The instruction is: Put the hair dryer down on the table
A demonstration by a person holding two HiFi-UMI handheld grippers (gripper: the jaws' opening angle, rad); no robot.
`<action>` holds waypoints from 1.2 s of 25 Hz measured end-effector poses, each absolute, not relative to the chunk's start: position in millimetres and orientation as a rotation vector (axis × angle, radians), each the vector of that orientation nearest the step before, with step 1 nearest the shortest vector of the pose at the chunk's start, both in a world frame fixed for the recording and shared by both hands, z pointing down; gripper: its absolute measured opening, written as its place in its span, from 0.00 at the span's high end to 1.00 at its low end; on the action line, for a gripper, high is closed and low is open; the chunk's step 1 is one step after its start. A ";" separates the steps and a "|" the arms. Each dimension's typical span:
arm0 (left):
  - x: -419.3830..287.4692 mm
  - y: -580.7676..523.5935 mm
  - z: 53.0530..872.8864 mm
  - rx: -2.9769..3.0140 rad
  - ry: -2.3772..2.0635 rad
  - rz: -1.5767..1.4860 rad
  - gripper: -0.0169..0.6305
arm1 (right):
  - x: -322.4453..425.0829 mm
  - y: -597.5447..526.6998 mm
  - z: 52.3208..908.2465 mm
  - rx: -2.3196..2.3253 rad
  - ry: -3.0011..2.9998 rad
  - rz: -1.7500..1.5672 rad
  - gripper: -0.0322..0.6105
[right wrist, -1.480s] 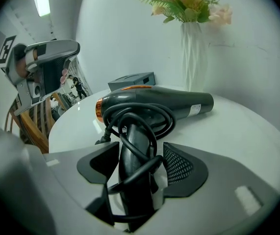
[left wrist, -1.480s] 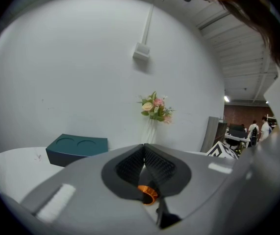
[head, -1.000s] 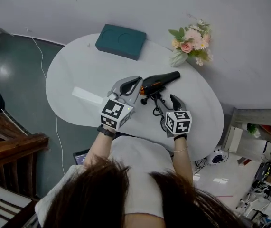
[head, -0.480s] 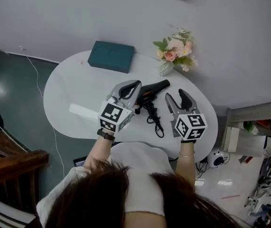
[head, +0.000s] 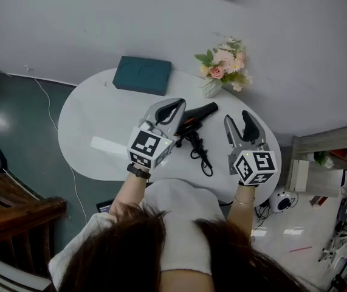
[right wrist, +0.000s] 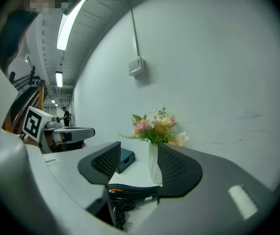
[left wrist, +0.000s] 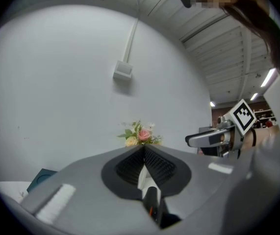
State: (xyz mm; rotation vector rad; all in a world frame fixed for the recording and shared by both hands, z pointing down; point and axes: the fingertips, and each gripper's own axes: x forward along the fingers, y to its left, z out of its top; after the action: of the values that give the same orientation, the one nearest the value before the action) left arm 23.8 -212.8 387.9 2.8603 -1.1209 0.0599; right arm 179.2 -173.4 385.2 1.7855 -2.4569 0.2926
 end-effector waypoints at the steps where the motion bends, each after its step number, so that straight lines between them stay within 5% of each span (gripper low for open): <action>1: 24.4 -212.6 386.4 2.864 -1.117 0.056 0.88 | 180.8 -172.3 383.5 1.799 -2.454 0.284 0.60; 22: 25.2 -212.1 381.2 2.882 -1.094 0.032 0.88 | 194.2 -151.0 365.5 1.925 -2.464 0.186 0.94; 30: 23.5 -210.9 382.2 2.877 -1.094 0.036 0.88 | 192.6 -150.1 368.2 1.923 -2.466 0.198 0.95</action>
State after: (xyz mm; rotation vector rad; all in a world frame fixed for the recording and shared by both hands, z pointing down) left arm 23.5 -210.9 382.2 2.8773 -1.0941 0.0357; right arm 192.6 -150.1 368.2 1.9230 -2.4660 0.1976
